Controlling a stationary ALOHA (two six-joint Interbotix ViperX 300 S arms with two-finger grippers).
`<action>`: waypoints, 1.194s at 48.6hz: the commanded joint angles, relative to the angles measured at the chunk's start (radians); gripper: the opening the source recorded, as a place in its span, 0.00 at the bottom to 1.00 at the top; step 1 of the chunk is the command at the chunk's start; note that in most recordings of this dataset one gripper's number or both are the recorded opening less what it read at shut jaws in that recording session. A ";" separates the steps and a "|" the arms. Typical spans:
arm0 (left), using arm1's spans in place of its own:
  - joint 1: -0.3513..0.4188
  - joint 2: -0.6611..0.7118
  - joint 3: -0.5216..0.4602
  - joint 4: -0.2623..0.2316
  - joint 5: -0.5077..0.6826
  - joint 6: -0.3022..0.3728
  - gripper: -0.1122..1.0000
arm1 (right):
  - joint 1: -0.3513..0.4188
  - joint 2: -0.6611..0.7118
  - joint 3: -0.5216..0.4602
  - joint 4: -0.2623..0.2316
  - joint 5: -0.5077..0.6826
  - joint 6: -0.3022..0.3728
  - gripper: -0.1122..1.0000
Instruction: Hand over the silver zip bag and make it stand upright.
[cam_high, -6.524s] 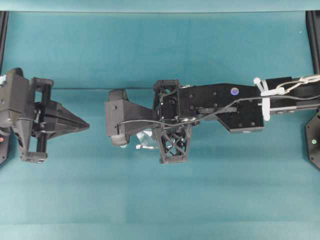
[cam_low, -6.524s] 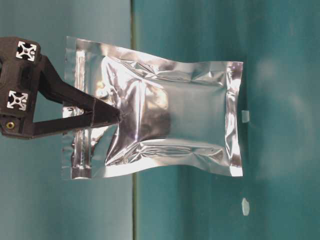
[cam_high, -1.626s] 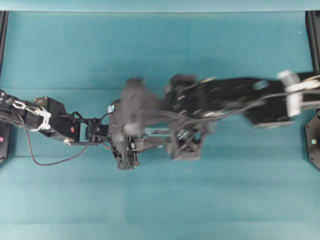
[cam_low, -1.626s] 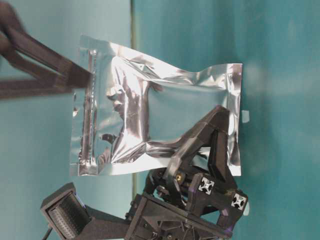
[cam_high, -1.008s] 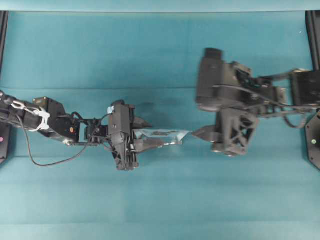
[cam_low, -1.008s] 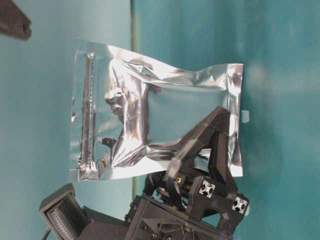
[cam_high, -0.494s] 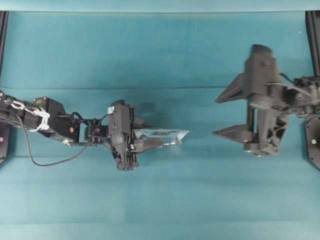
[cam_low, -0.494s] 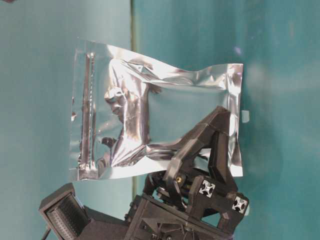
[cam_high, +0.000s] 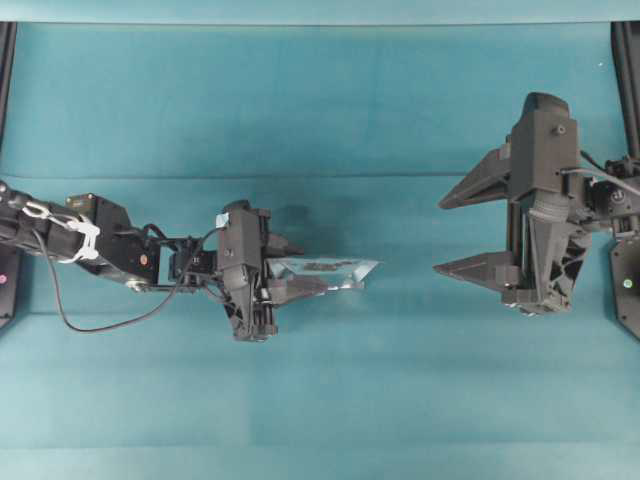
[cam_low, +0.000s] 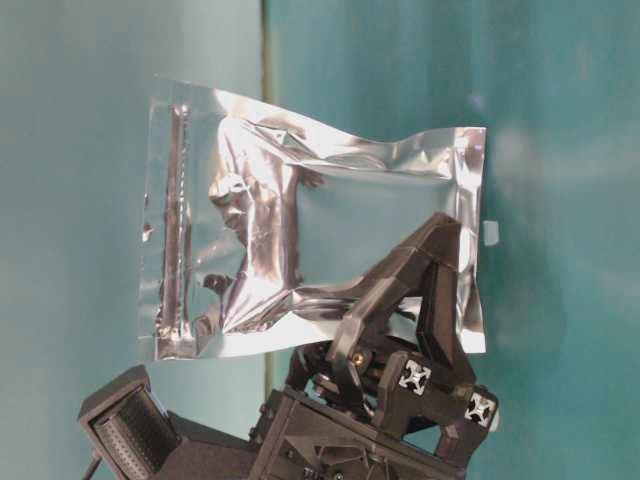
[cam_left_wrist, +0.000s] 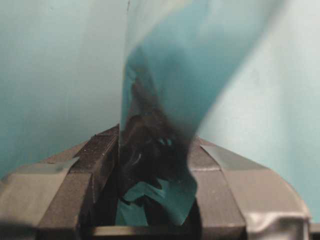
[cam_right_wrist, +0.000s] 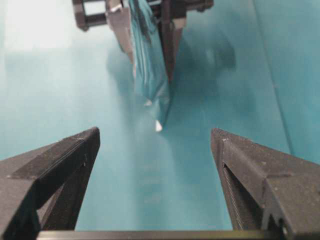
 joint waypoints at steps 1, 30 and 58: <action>-0.006 -0.008 -0.002 0.002 -0.002 0.002 0.36 | 0.003 -0.011 -0.008 0.002 -0.009 0.009 0.91; -0.006 -0.006 0.002 0.002 -0.002 0.002 0.36 | 0.009 -0.009 0.005 0.002 -0.011 0.011 0.91; -0.006 -0.006 0.000 0.002 -0.002 0.002 0.36 | 0.012 -0.011 0.011 0.003 -0.011 0.011 0.91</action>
